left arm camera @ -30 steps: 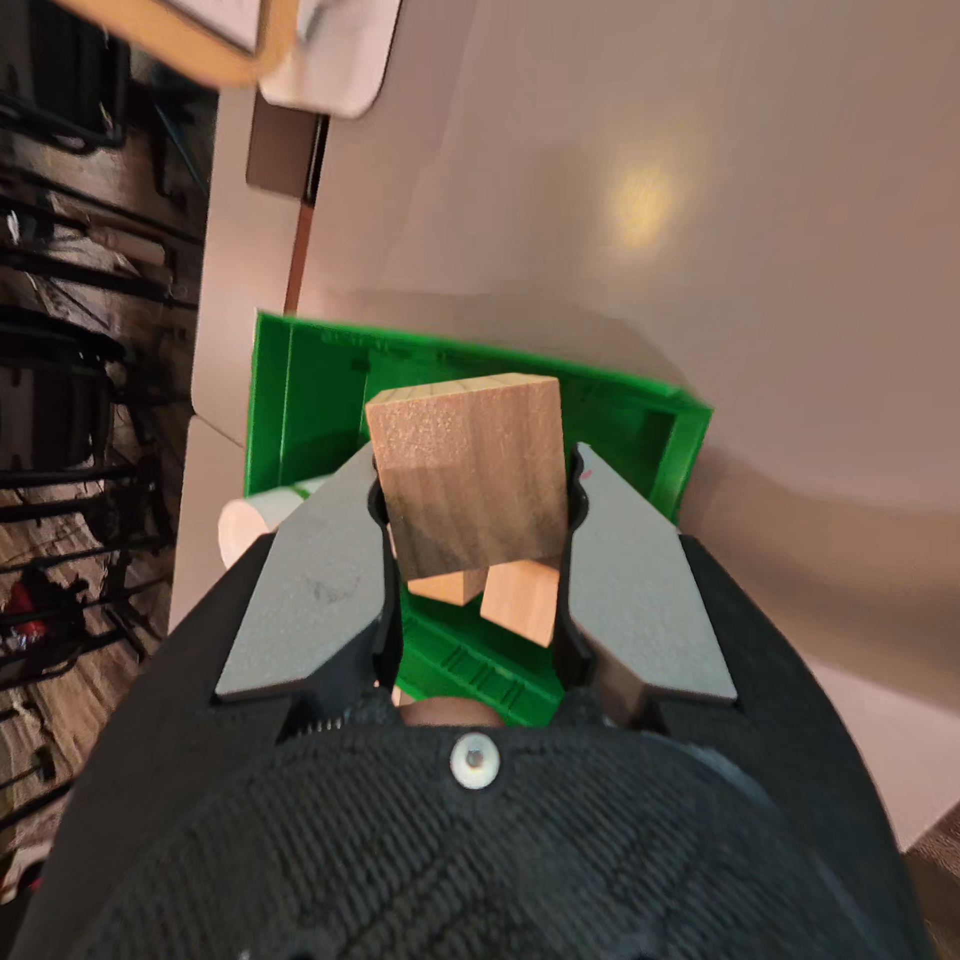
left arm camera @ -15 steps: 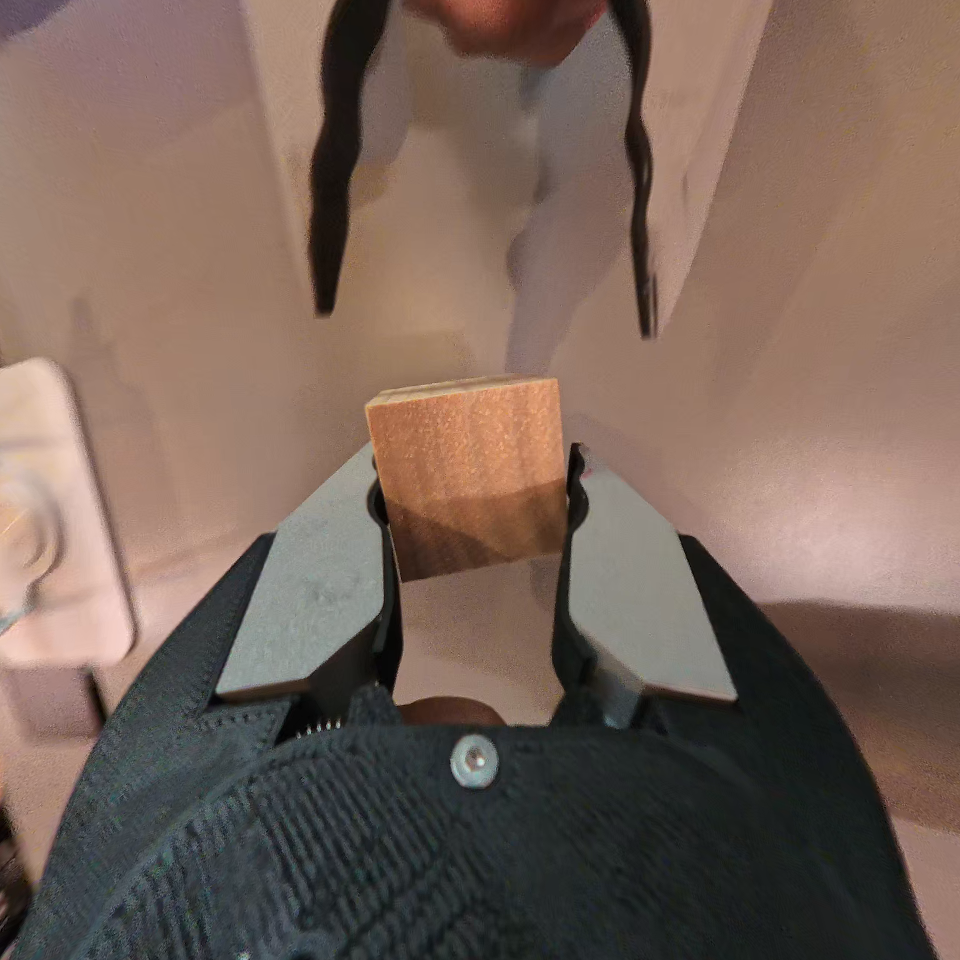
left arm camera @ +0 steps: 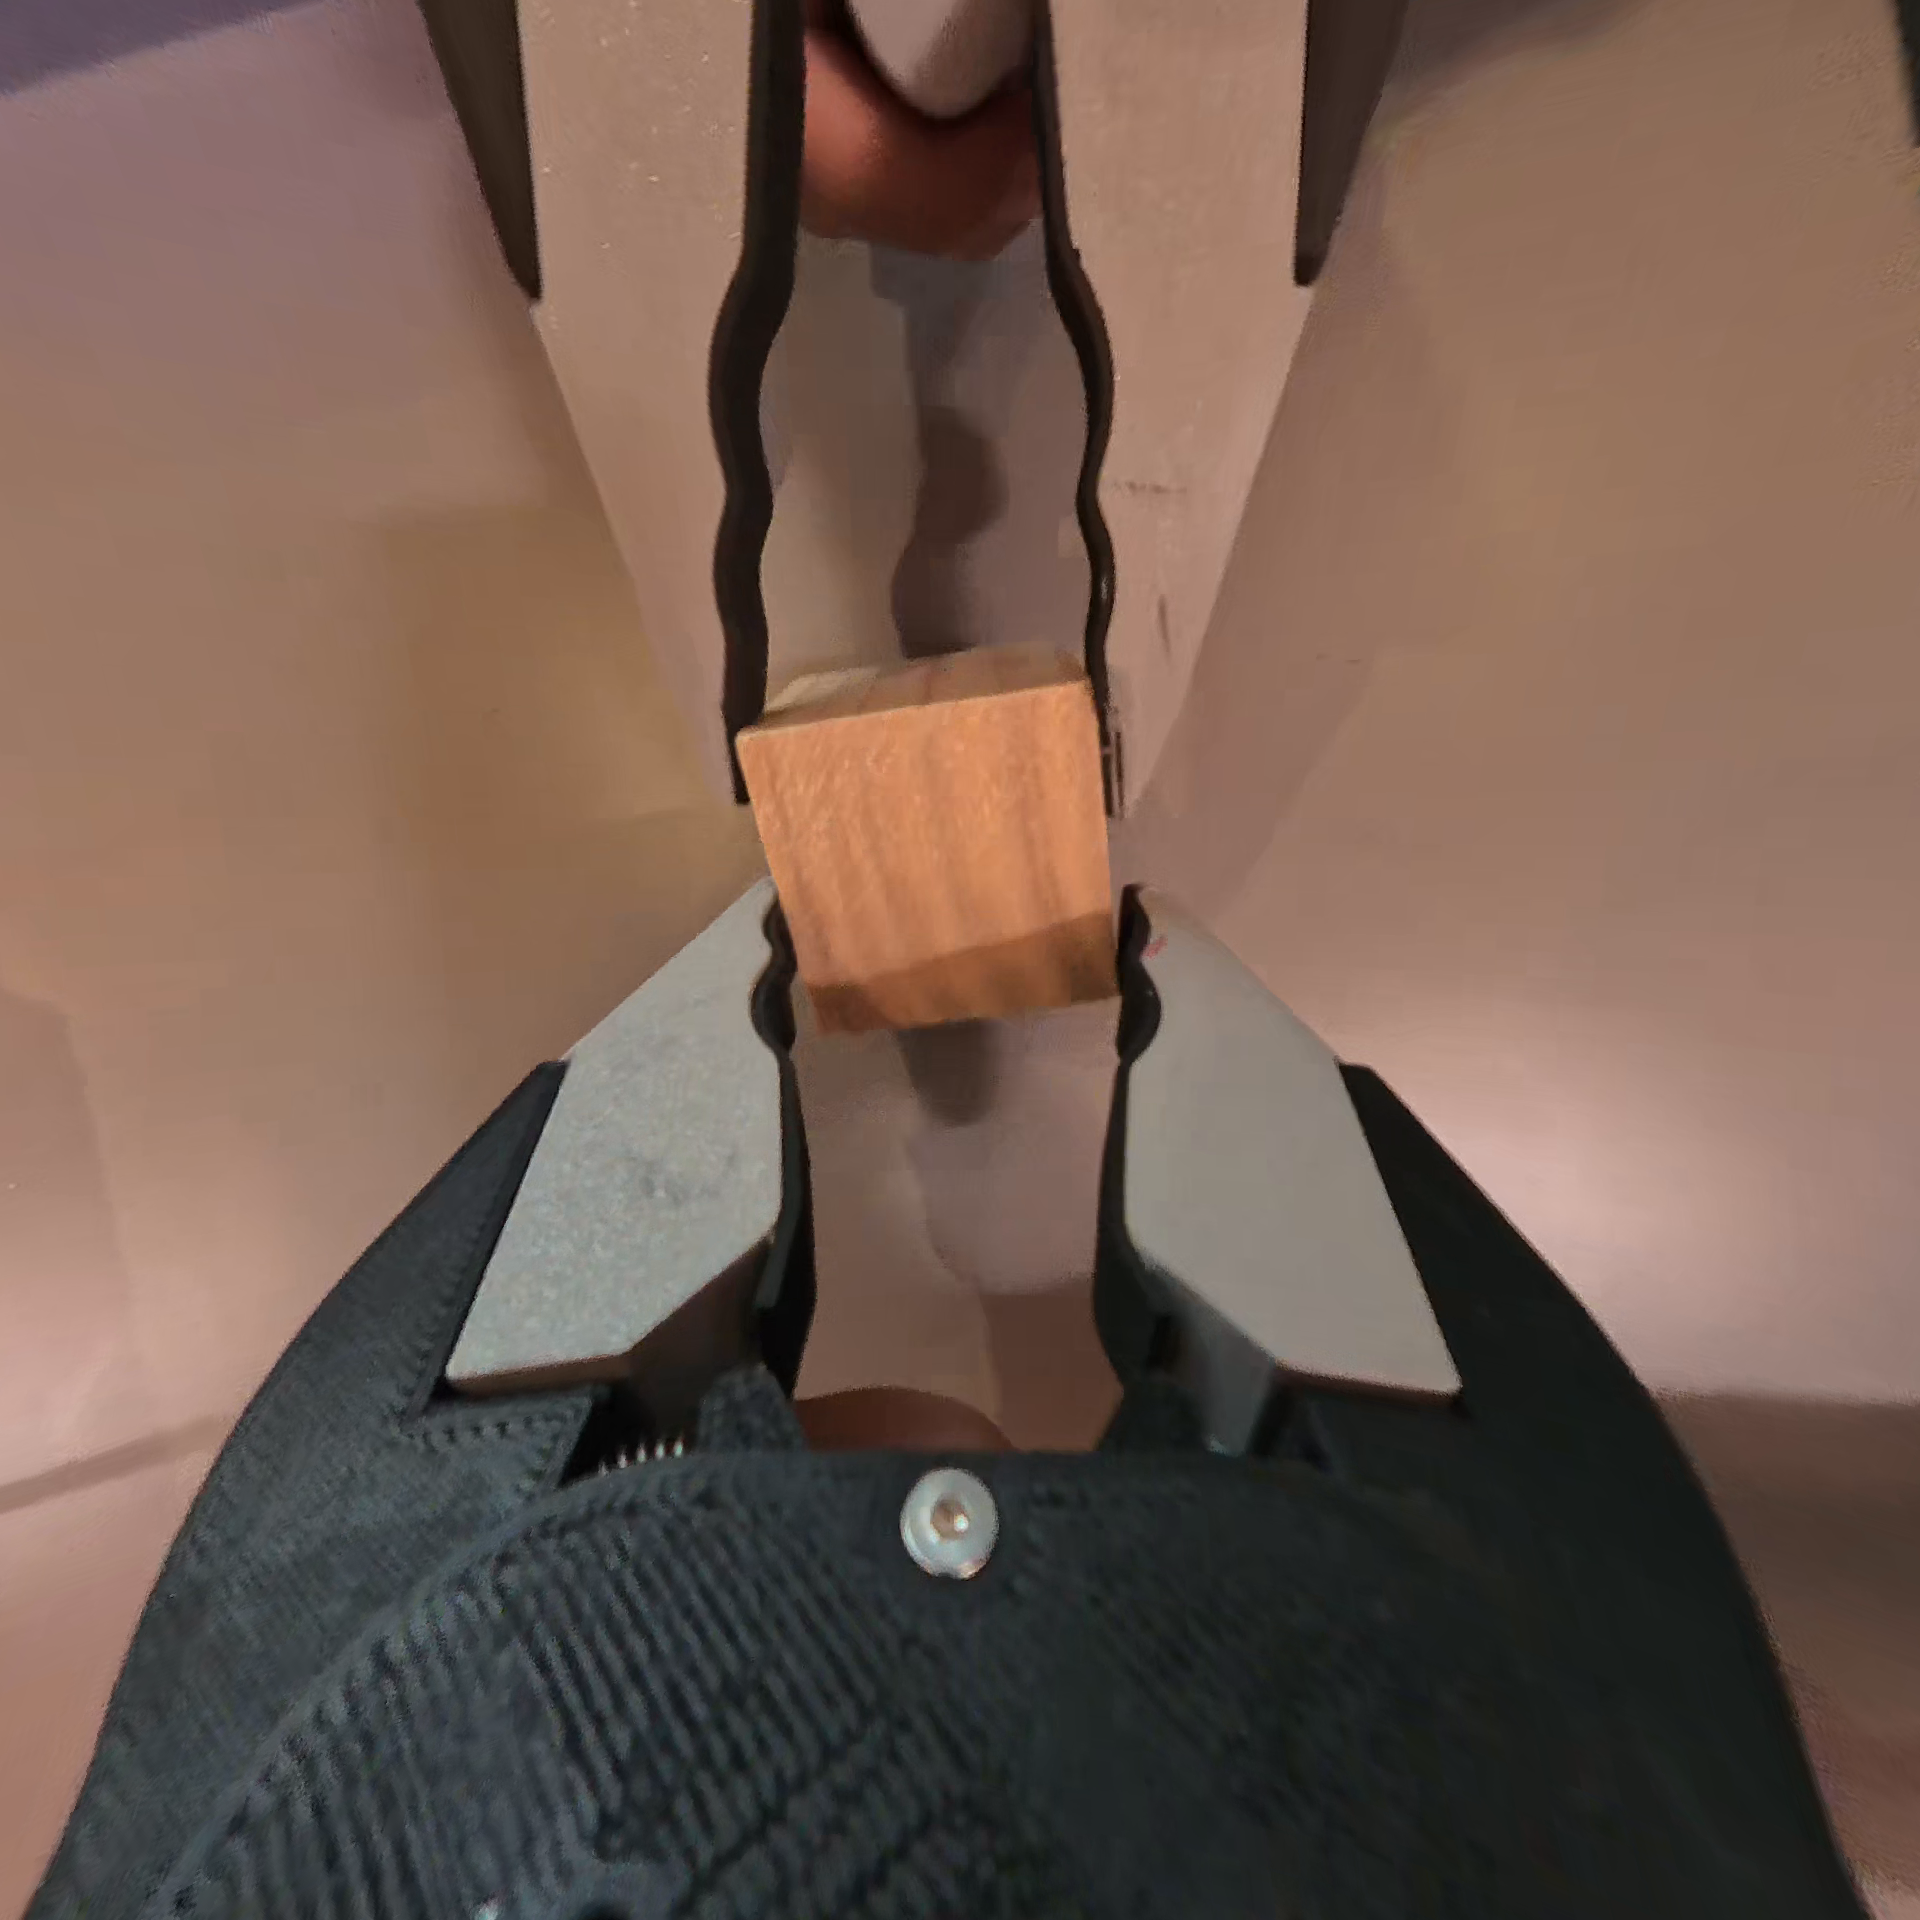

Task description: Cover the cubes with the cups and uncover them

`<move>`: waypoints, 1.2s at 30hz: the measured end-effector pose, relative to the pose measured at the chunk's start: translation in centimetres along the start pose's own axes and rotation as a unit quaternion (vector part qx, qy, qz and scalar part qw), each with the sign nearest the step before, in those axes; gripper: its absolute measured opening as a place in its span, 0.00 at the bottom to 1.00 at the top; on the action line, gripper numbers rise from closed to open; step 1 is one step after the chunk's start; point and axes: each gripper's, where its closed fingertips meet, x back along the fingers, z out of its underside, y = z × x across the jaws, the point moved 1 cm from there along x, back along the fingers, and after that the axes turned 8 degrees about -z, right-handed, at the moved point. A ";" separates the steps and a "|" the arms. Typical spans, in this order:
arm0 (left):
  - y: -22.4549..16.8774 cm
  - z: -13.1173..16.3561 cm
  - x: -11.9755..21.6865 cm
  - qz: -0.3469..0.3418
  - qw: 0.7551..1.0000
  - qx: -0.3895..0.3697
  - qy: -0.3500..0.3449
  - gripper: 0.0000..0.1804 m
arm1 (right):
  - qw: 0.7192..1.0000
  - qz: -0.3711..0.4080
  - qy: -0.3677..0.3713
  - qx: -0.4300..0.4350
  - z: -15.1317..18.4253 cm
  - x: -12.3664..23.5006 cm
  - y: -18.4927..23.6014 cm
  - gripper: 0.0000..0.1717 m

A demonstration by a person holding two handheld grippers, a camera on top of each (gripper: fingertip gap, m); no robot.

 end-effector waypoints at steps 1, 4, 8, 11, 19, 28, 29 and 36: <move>0.4 0.2 -0.1 -0.012 1.000 0.005 -0.001 0.33 | 1.000 0.005 0.011 0.000 0.6 0.1 -0.5 0.31; 1.3 1.0 -0.1 -0.033 0.999 0.029 -0.009 0.34 | 1.000 0.018 0.024 0.007 1.2 1.0 -1.5 0.31; 1.7 2.2 0.7 -0.071 0.996 0.048 -0.026 0.33 | 0.998 0.038 0.045 -0.003 2.3 2.9 -2.8 0.31; 1.2 3.4 1.2 -0.093 0.993 0.060 -0.033 0.32 | 0.993 0.062 0.102 -0.014 4.7 4.2 -3.9 0.30; -0.6 5.9 2.1 -0.142 0.984 0.095 -0.050 0.32 | 0.971 0.160 0.174 -0.033 6.4 6.6 -5.7 0.31; -1.5 7.3 3.5 -0.172 0.974 0.128 -0.072 0.32 | 0.972 0.187 0.135 0.041 -1.6 2.9 -4.4 0.32; -1.5 7.3 3.4 -0.171 0.974 0.131 -0.075 0.32 | 0.963 0.213 0.161 0.033 -1.3 2.3 -5.4 0.29; -2.2 8.0 2.6 -0.167 0.976 0.126 -0.063 0.31 | 0.926 0.278 0.244 -0.080 2.6 2.1 -7.2 0.24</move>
